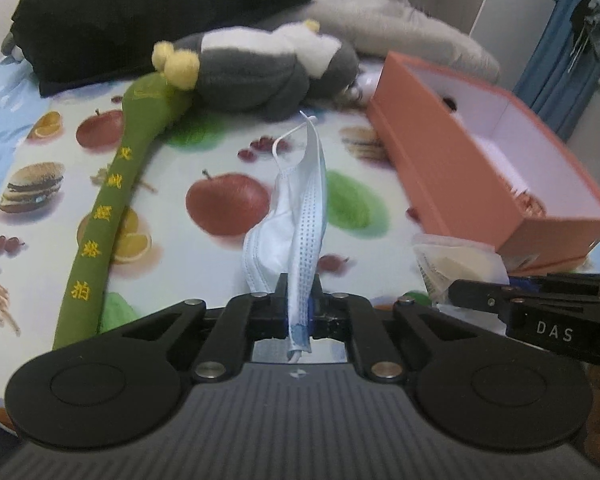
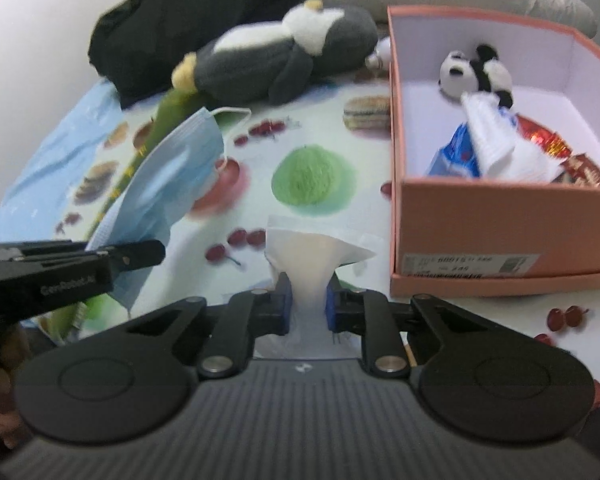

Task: Organize soft objects
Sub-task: 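Carry the blue mask and clear bag over the pink box with both grippers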

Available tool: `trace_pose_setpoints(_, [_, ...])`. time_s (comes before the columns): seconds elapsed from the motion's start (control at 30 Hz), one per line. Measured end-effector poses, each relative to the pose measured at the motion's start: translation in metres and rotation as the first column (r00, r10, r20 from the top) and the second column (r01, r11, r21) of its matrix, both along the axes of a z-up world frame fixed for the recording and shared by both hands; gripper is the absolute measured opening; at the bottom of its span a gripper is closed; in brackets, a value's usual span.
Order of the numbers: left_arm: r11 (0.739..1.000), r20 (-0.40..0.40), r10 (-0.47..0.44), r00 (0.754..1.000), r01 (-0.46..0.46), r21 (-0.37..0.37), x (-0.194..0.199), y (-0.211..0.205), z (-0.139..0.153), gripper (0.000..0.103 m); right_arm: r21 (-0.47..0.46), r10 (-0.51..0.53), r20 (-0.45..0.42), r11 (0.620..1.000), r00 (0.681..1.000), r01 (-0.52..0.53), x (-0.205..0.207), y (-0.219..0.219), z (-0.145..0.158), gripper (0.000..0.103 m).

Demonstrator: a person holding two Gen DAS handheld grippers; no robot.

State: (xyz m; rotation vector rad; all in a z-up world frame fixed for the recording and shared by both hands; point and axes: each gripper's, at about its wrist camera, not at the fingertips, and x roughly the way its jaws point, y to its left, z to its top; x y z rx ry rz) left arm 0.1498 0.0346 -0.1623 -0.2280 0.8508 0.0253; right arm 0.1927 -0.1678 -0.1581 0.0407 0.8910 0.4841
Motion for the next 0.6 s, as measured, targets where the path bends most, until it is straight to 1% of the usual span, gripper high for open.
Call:
trace_pose_setpoints(0.13, [0.999,0.041,0.007,0.999,-0.005,-0.041,-0.01,-0.003,0.025,0.009,0.032,-0.026,0.051,0.999,0.998,0.024,-0.011,-0.011,0.029,0.02])
trace_pose_setpoints(0.3, [0.999,0.1,-0.026,0.995,0.03,-0.04,-0.023,-0.016,0.056,0.009,0.058,-0.064,0.122,0.997,0.99,0.057,-0.027,-0.027,0.062,0.02])
trace_pose_setpoints(0.43, [0.997,0.132,-0.059,0.989,0.066,-0.05,-0.035,-0.031,0.075,0.009,0.074,-0.092,0.162,0.994,0.982,0.08,-0.043,-0.041,0.082,0.02])
trace_pose_setpoints(0.6, [0.992,0.159,-0.094,0.983,0.106,-0.069,-0.048,-0.054,0.089,0.009,0.086,-0.128,0.194,0.99,0.973,0.113,-0.062,-0.062,0.096,0.02])
